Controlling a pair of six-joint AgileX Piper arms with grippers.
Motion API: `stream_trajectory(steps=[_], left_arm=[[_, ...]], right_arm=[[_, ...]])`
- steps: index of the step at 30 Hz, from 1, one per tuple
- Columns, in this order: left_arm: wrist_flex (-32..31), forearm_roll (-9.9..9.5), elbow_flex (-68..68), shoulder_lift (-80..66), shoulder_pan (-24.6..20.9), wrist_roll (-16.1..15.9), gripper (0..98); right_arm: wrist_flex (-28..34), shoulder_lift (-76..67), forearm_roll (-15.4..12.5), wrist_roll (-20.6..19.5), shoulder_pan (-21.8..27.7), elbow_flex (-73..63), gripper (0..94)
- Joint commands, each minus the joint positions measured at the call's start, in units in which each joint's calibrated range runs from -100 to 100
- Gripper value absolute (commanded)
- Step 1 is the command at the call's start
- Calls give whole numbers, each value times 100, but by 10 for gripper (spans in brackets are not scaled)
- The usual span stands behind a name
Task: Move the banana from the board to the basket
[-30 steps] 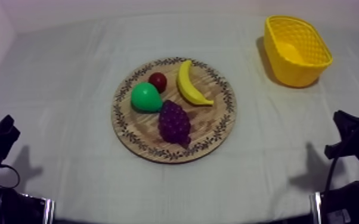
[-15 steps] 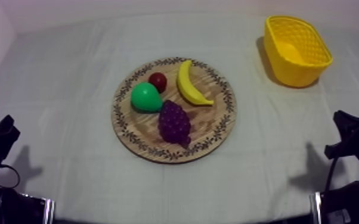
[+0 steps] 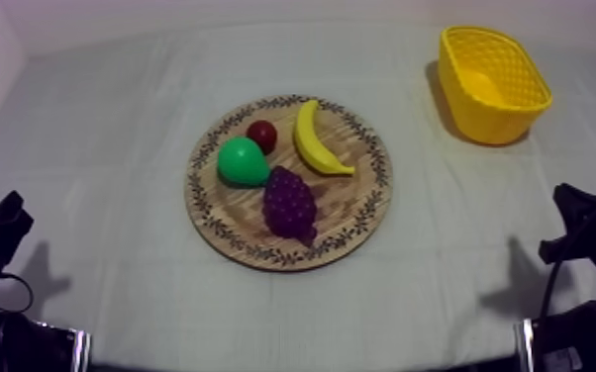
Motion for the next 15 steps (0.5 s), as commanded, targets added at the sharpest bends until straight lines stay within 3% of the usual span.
stream_trajectory(steps=[1, 15], left_arm=[[0, 3, -1, -5, 2, 1, 1], [0, 3, -1, -5, 2, 1, 1]], right_arm=[[5, -3, 0, 9, 0, 1, 4], [5, 0, -10, 92, 6, 1, 4]])
